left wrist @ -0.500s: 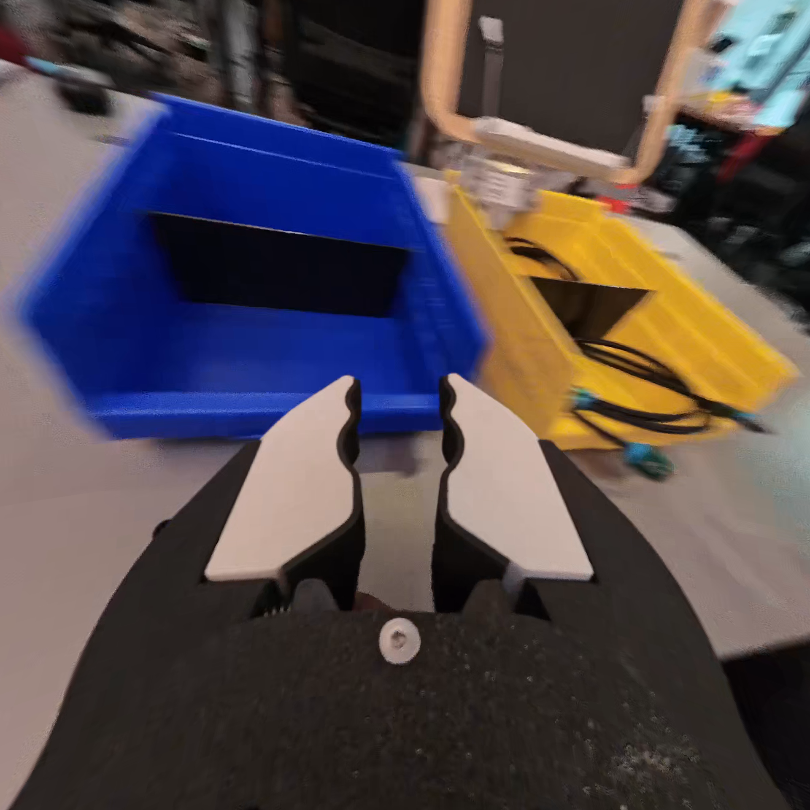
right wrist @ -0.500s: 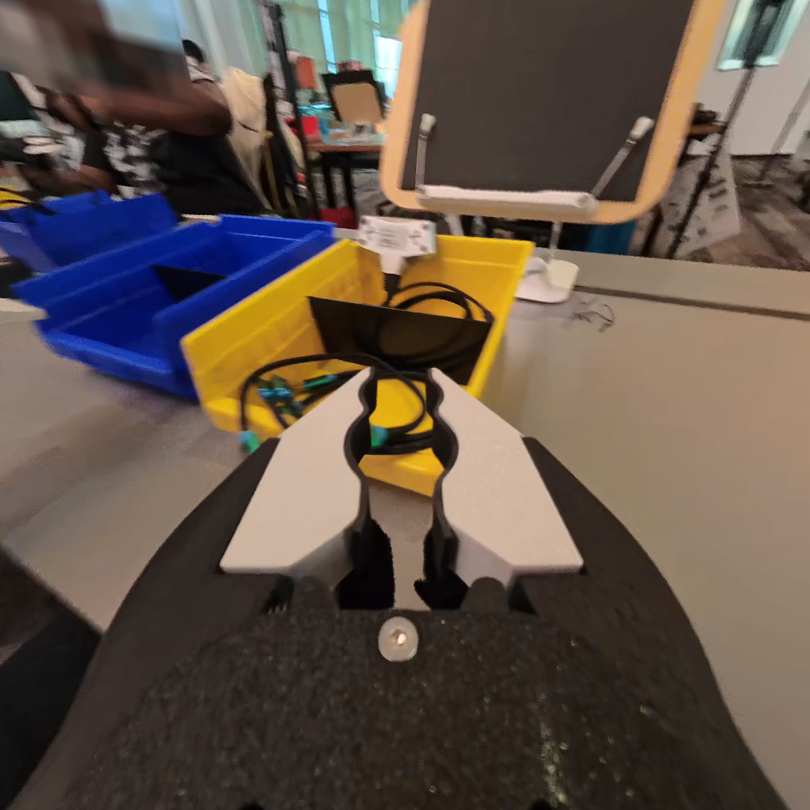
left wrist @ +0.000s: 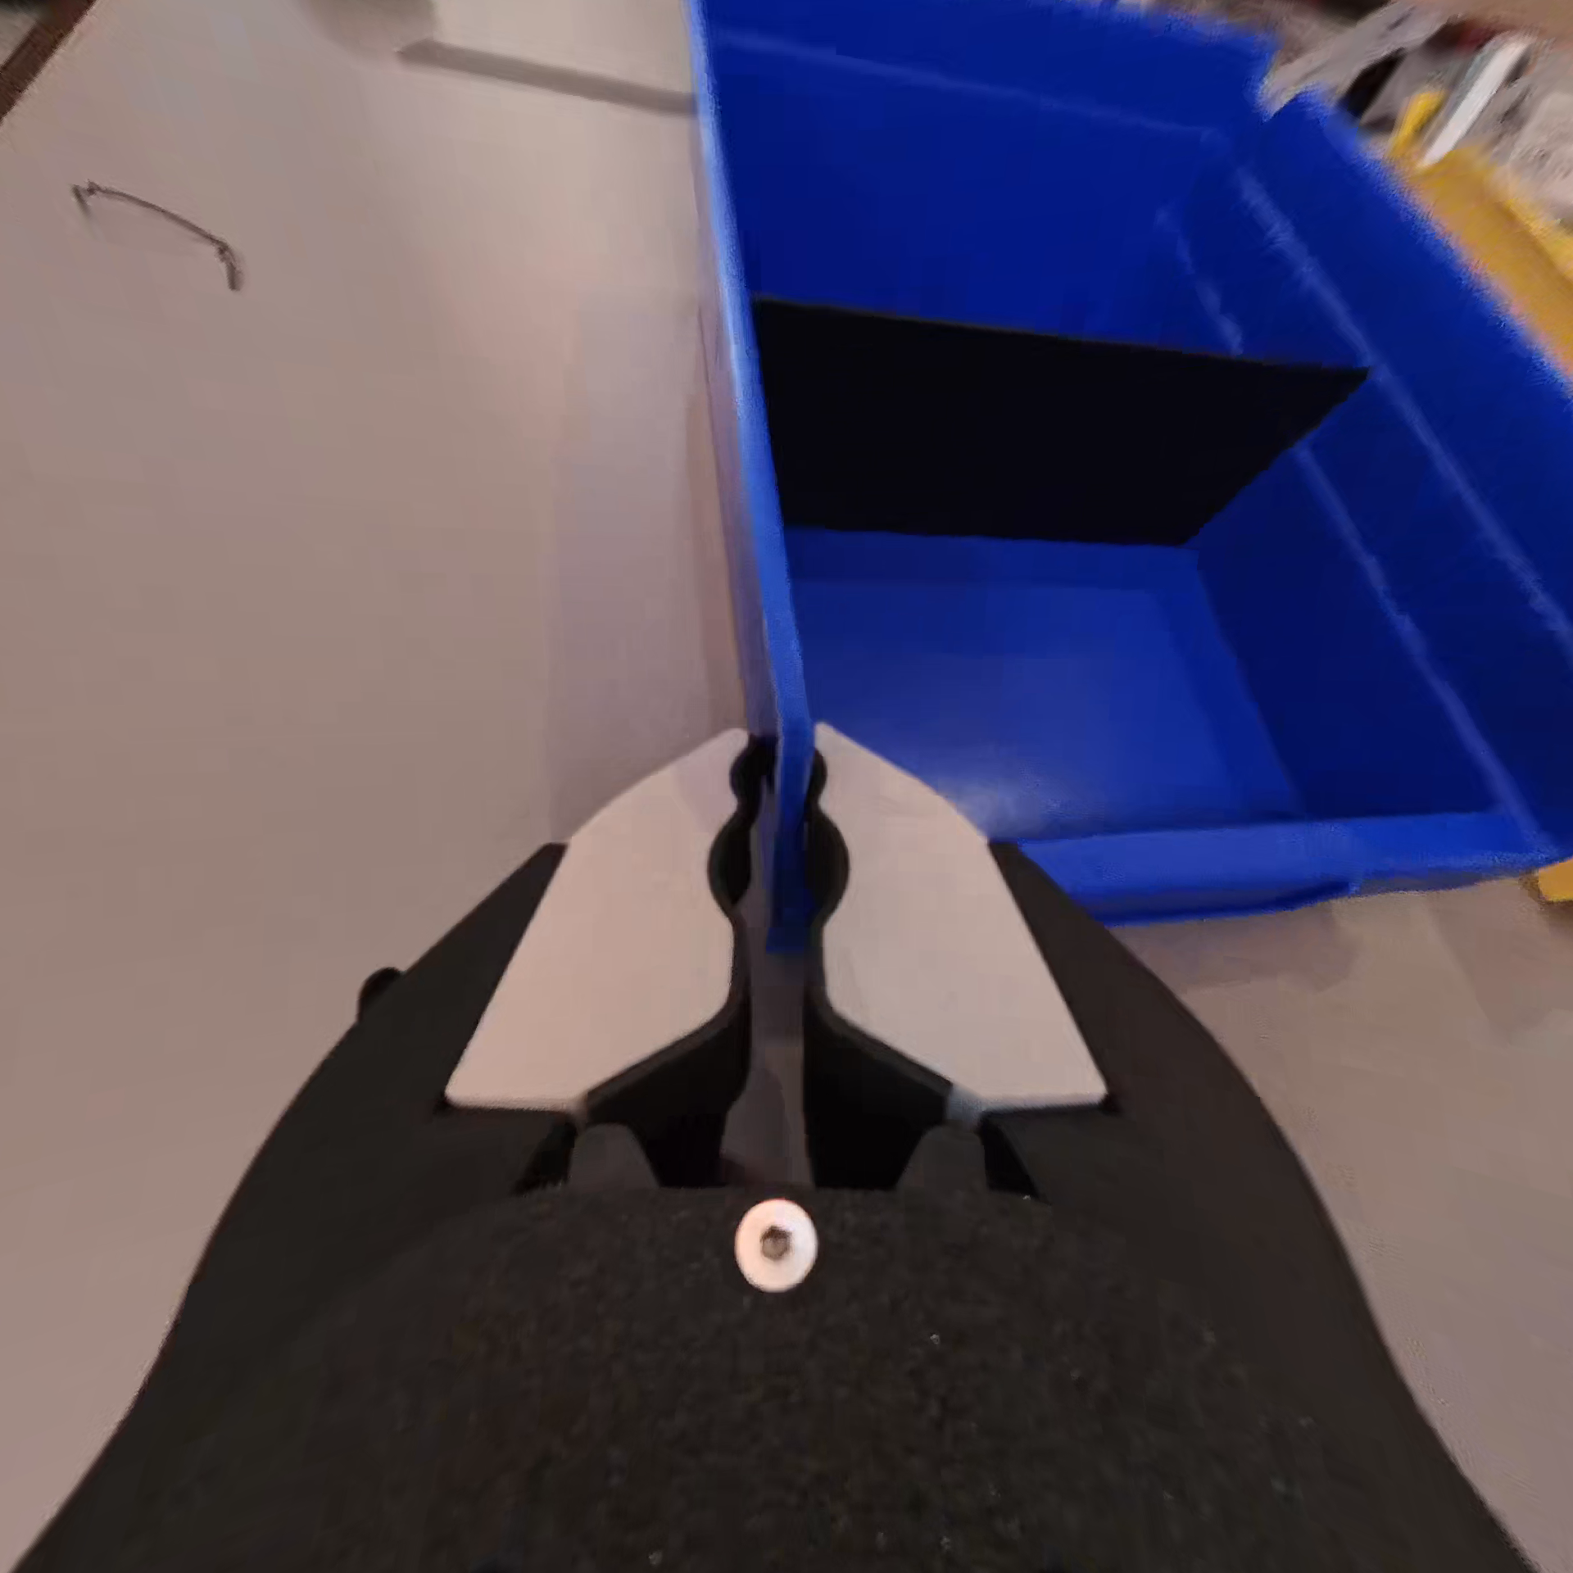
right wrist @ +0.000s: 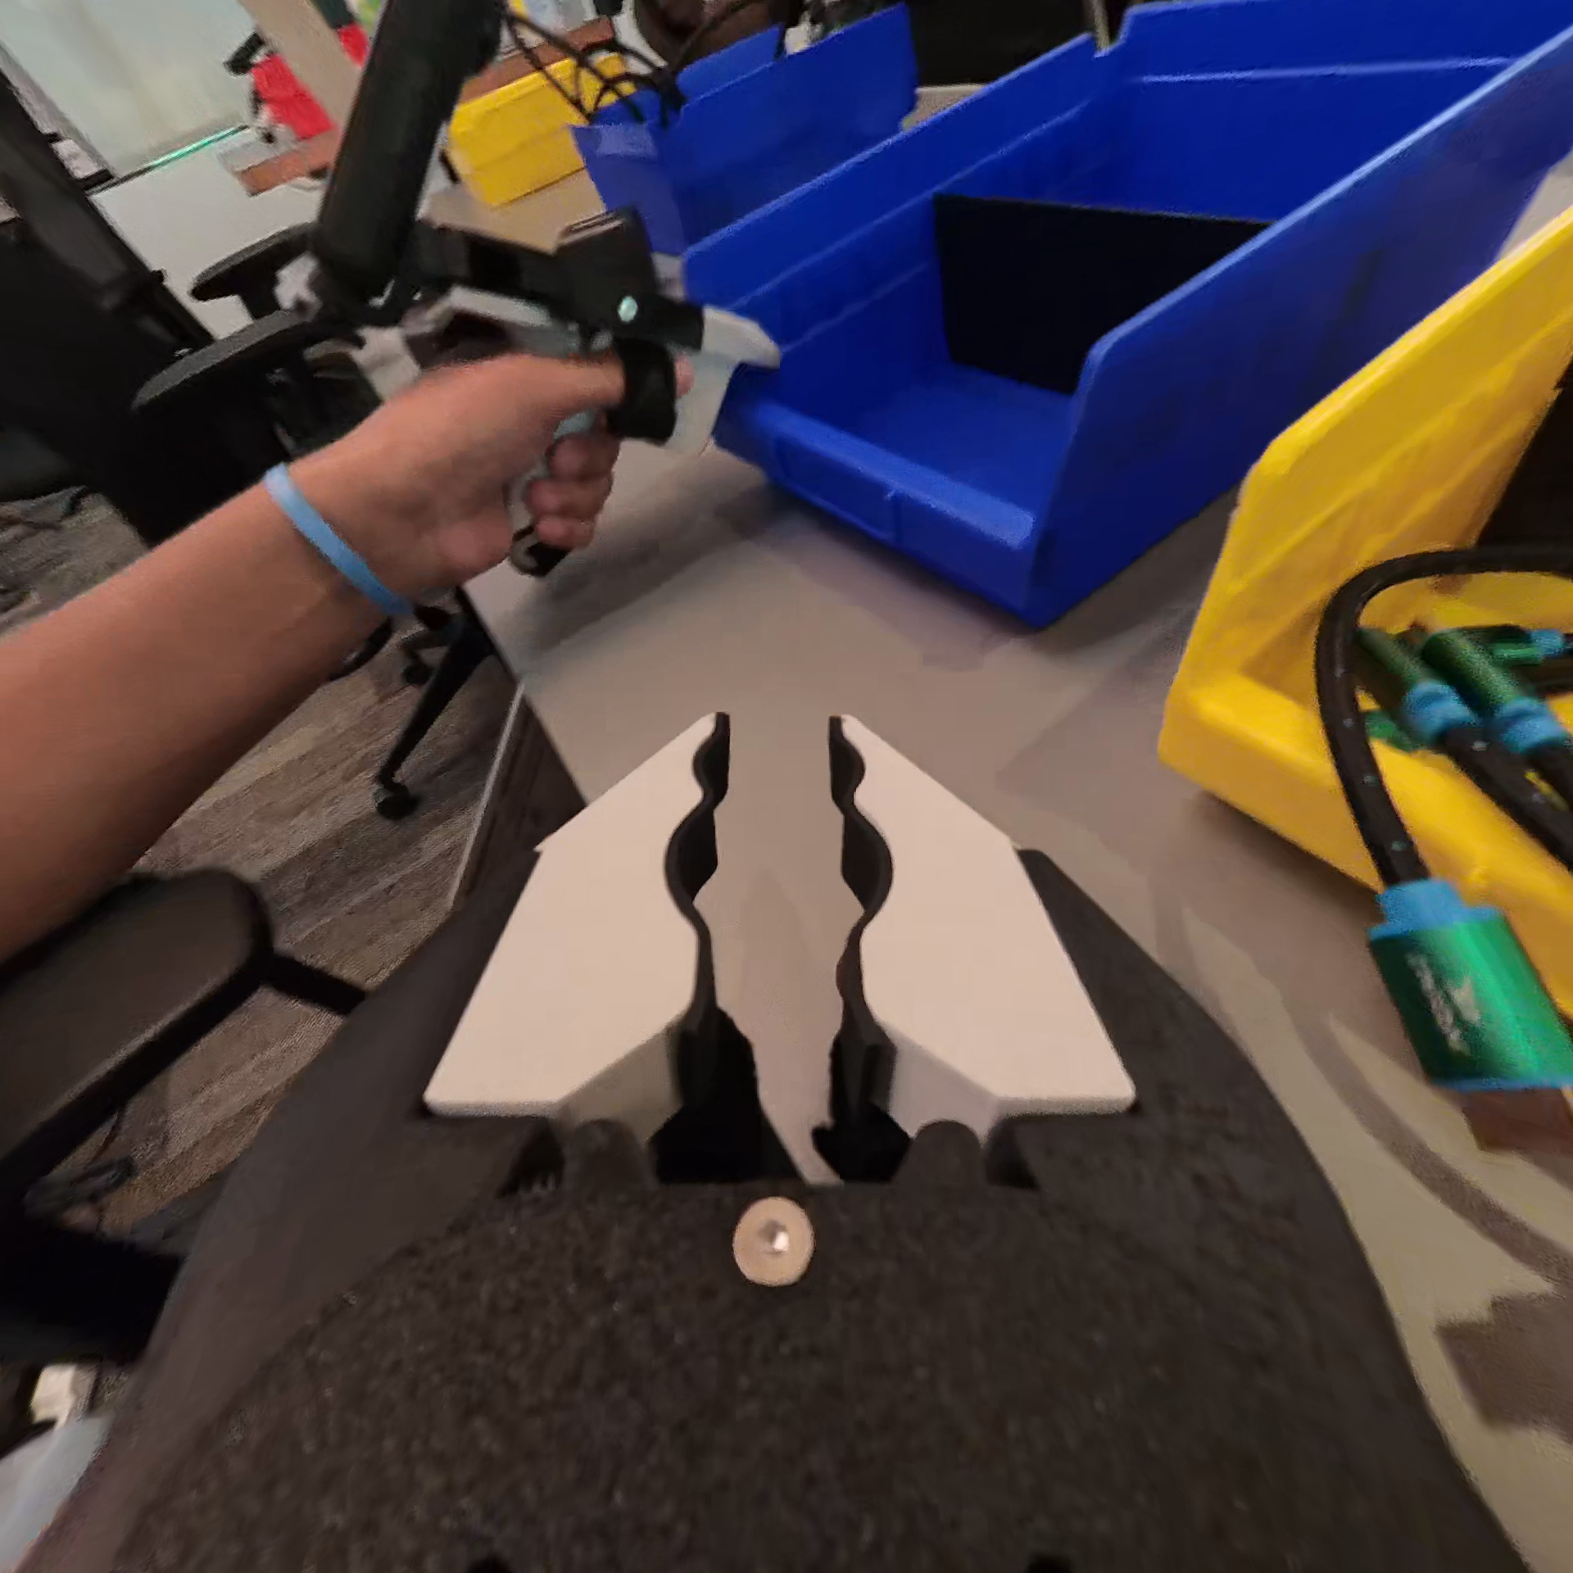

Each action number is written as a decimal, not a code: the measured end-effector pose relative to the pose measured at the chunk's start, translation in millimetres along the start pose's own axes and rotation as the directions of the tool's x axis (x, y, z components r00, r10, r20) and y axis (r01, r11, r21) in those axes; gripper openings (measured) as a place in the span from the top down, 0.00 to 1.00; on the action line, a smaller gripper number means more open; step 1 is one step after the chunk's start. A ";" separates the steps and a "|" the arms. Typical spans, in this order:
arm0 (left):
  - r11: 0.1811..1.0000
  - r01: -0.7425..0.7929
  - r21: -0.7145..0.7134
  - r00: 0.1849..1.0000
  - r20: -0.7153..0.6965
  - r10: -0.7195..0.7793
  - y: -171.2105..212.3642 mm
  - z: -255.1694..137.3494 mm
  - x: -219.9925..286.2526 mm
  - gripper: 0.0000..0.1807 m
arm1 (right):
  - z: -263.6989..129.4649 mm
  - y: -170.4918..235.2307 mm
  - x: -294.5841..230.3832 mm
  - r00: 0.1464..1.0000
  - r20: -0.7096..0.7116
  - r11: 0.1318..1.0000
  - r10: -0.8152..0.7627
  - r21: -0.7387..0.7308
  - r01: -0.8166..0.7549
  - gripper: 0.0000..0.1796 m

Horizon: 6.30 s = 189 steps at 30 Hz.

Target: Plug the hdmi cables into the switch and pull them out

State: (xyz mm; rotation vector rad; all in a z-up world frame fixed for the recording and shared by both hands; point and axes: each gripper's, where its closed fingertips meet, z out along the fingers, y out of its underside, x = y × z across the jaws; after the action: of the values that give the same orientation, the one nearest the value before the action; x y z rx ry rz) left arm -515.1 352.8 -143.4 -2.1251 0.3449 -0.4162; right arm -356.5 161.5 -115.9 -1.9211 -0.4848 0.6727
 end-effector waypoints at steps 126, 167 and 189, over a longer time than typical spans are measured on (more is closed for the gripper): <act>0.994 -0.074 0.075 0.990 0.127 0.064 -34.9 17.6 -11.0 0.86 | 50.0 -59.8 68.5 0.983 -0.182 0.999 -0.003 -0.040 -0.005 0.86; 0.989 0.130 0.068 0.989 0.066 -0.135 20.0 -10.9 81.4 0.68 | -346.8 53.6 350.0 0.584 -0.694 0.905 0.420 0.365 -0.217 0.74; 0.857 -0.202 0.475 0.783 -0.448 0.432 -84.0 -113.4 229.2 0.92 | -342.1 58.8 339.6 0.620 -0.663 0.906 0.420 0.342 -0.248 0.76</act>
State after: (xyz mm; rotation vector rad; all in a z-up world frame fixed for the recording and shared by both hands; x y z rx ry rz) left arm -348.1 223.9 23.8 -1.4665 0.8646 -0.8111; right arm 125.6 105.7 -133.8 -1.8904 0.4644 0.1200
